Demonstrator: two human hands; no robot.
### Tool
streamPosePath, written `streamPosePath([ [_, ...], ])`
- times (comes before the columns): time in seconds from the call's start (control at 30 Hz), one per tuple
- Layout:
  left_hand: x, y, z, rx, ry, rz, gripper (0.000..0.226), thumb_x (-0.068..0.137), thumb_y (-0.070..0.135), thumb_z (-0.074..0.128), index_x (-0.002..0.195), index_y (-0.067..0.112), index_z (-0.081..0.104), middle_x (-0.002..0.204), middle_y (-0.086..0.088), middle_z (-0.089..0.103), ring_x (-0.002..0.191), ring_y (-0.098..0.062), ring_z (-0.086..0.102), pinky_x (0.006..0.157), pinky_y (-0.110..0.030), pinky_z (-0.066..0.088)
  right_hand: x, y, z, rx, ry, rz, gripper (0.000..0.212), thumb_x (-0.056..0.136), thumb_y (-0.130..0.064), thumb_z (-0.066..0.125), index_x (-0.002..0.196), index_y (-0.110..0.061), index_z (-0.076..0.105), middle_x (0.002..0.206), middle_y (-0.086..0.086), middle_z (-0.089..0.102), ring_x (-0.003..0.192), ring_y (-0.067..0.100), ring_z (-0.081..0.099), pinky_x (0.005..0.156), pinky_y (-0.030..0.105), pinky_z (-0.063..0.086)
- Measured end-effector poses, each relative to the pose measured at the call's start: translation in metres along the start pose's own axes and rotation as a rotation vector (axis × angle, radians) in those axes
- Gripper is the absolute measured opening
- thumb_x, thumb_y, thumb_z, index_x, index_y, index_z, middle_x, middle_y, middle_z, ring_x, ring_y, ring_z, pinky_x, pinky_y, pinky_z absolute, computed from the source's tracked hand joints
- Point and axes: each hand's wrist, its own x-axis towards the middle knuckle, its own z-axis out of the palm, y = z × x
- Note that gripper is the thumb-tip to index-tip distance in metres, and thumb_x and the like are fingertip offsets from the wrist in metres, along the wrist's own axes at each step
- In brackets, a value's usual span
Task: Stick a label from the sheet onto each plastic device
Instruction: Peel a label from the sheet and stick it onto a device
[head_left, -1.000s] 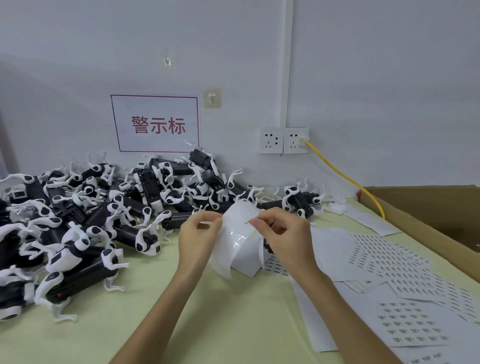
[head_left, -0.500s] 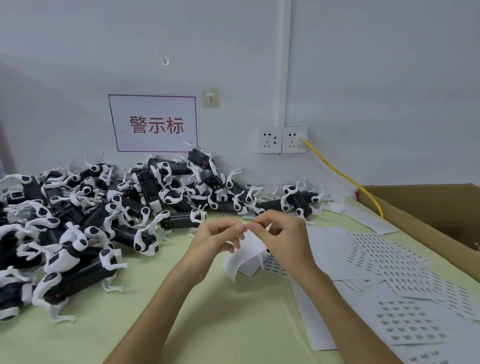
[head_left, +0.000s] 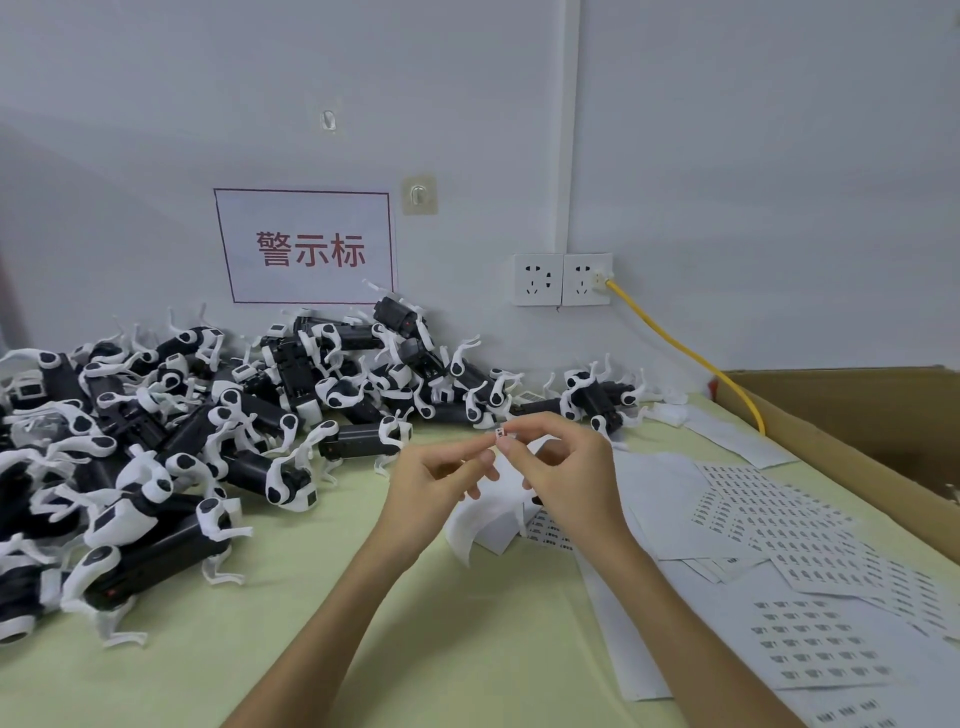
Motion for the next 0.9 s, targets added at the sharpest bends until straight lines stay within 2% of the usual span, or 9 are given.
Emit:
streamPosePath([
  [0.13,-0.003,0.001,0.006,0.058,-0.044,0.028,0.041,0.098,0.0,0.061,0.118,0.034,0.071,0.073,0.007,0.072,0.059,-0.005,0.053,0.062,-0.014,0.044,0.0,0.001,0.001,-0.078,0.092,-0.063,0.011,0.083,-0.016,0.08,0.088,-0.025,0.077,0.079,-0.014,0.071,0.049,0.013,0.045,0.054,0.023,0.04],
  [0.27,-0.005,-0.002,0.011,0.184,-0.087,0.079,0.055,0.099,0.0,0.059,0.13,0.045,0.058,0.083,0.003,0.072,0.067,-0.019,0.051,0.064,-0.025,0.043,0.001,0.0,0.0,-0.07,0.146,-0.064,0.01,0.083,-0.014,0.079,0.087,-0.023,0.078,0.077,-0.017,0.069,0.048,0.008,0.044,0.054,0.017,0.038],
  [0.33,-0.006,-0.005,0.012,0.28,-0.105,0.116,0.056,0.101,0.004,0.059,0.137,0.046,0.051,0.088,0.007,0.073,0.071,-0.021,0.055,0.061,-0.018,0.039,0.002,0.001,-0.001,-0.036,0.16,-0.045,0.01,0.083,-0.013,0.079,0.085,-0.022,0.078,0.076,-0.016,0.069,0.047,0.008,0.046,0.052,0.017,0.039],
  [0.43,-0.007,-0.007,0.013,0.341,-0.105,0.166,0.057,0.101,0.006,0.058,0.144,0.043,0.047,0.095,0.009,0.072,0.077,-0.012,0.056,0.062,-0.011,0.037,0.004,0.0,-0.003,0.105,0.12,0.031,0.009,0.084,-0.011,0.078,0.085,-0.02,0.077,0.078,-0.008,0.072,0.05,0.012,0.051,0.051,0.023,0.045],
  [0.57,-0.008,-0.01,0.011,0.439,-0.077,0.243,0.063,0.101,0.007,0.056,0.15,0.041,0.038,0.109,0.012,0.069,0.102,-0.01,0.057,0.09,-0.013,0.037,0.007,-0.001,-0.006,0.208,0.064,0.053,0.008,0.085,-0.007,0.076,0.084,-0.015,0.075,0.078,-0.004,0.071,0.052,0.01,0.052,0.051,0.021,0.044],
  [0.73,-0.007,-0.016,0.01,0.636,-0.173,0.232,0.077,0.094,0.034,0.056,0.156,0.045,0.012,0.137,0.014,0.057,0.126,-0.006,0.048,0.108,-0.029,0.033,0.008,0.0,-0.005,0.166,0.141,0.044,0.016,0.087,-0.008,0.074,0.077,-0.021,0.069,0.068,-0.012,0.064,0.052,0.011,0.048,0.053,0.024,0.042],
  [0.77,-0.007,-0.018,0.008,0.632,-0.208,0.222,0.079,0.092,0.036,0.06,0.156,0.043,0.014,0.14,0.013,0.054,0.127,-0.007,0.047,0.109,-0.028,0.033,0.009,0.0,-0.007,0.196,0.179,0.06,0.018,0.087,-0.007,0.073,0.077,-0.021,0.068,0.066,-0.013,0.063,0.05,0.01,0.047,0.052,0.022,0.042],
  [0.83,-0.004,-0.022,0.004,0.659,-0.241,0.231,0.069,0.091,0.029,0.068,0.151,0.043,0.037,0.139,0.014,0.054,0.125,-0.007,0.05,0.106,-0.028,0.039,0.012,0.001,-0.012,0.233,0.266,0.098,0.016,0.089,-0.006,0.07,0.08,-0.019,0.067,0.068,-0.012,0.064,0.048,0.008,0.048,0.053,0.021,0.043],
  [0.9,-0.002,-0.023,0.002,0.723,-0.205,0.231,0.051,0.093,0.014,0.069,0.139,0.037,0.061,0.127,0.014,0.058,0.11,-0.008,0.058,0.09,-0.03,0.048,0.016,0.004,-0.016,0.221,0.344,0.169,0.014,0.091,-0.006,0.065,0.089,-0.019,0.067,0.077,-0.004,0.067,0.048,0.008,0.052,0.059,0.027,0.045],
])
